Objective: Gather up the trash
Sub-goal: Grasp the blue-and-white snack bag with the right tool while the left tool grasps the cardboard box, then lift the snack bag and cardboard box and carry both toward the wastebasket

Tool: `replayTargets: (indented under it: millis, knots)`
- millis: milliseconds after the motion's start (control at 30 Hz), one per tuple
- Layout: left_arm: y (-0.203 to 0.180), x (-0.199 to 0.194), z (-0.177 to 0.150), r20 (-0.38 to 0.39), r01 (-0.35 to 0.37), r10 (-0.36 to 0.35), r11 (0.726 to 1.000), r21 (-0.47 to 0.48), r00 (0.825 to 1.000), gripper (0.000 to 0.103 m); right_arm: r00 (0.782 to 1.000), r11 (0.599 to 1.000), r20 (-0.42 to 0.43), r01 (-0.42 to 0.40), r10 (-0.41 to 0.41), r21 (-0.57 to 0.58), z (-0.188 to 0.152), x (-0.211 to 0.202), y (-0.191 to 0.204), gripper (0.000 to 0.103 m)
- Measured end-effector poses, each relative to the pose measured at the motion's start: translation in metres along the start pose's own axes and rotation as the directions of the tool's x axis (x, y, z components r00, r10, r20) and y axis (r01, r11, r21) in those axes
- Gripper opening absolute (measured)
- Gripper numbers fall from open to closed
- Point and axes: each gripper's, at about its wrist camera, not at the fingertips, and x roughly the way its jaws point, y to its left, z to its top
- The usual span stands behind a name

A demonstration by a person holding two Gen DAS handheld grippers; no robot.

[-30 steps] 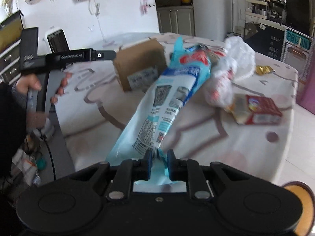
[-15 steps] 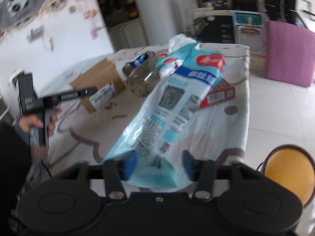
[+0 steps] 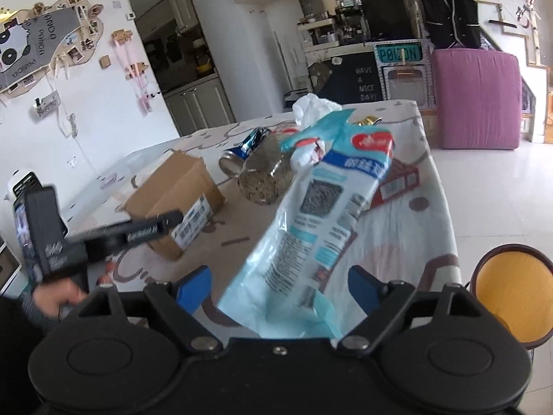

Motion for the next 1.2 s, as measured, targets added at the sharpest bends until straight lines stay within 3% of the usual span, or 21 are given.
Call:
replayTargets:
  millis: [200, 300, 400, 500, 633, 967, 1200]
  knots:
    - [-0.008, -0.013, -0.006, -0.002, -0.014, 0.014, 0.999, -0.029, 1.000, 0.055, 0.998, 1.000, -0.064, 0.023, -0.022, 0.007, 0.002, 0.024, 0.016, 0.088]
    - [-0.009, -0.020, -0.009, -0.006, -0.013, 0.013, 0.999, -0.052, 1.000, 0.055, 0.990, 0.989, 0.012, 0.144, -0.144, -0.030, -0.002, 0.030, 0.021, 0.086]
    - [-0.011, -0.026, -0.011, -0.014, -0.010, 0.010, 0.998, -0.061, 1.000, 0.054, 0.988, 0.988, -0.002, 0.151, -0.151, -0.039, -0.001, 0.038, 0.015, 0.065]
    - [-0.014, -0.031, -0.013, -0.017, -0.014, 0.013, 0.997, -0.072, 1.000, 0.054, 0.987, 0.987, -0.034, 0.156, -0.157, -0.048, -0.007, 0.041, 0.011, 0.054]
    - [-0.018, -0.039, -0.015, -0.021, -0.020, 0.018, 0.996, -0.090, 1.000, 0.053, 0.992, 0.990, -0.040, 0.121, -0.124, -0.073, -0.017, 0.036, 0.011, 0.023]
    - [-0.031, -0.073, -0.010, 0.014, -0.031, 0.033, 0.996, -0.086, 0.999, 0.051, 0.999, 0.987, 0.027, 0.046, -0.042, -0.154, 0.000, 0.003, 0.005, 0.017]
    - [-0.045, -0.081, -0.019, -0.016, -0.038, 0.037, 0.996, -0.080, 0.999, 0.053, 0.997, 0.985, -0.075, -0.034, 0.022, -0.169, 0.001, -0.004, -0.007, 0.017]
